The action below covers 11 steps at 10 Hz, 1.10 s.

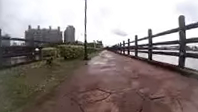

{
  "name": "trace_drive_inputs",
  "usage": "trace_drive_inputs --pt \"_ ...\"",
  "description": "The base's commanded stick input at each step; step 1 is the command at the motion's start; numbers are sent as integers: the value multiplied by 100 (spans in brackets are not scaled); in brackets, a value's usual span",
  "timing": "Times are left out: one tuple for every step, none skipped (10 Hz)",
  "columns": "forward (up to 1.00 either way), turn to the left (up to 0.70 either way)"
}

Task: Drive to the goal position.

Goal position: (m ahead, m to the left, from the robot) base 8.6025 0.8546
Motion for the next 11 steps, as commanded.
trace_drive_inputs --pt "85 1" --pt "85 1" --pt "85 1" --pt "85 1" --pt "85 1" --pt "85 1" --pt "85 1" --pt "85 1" --pt "85 1" --pt "85 1" --pt "85 1"
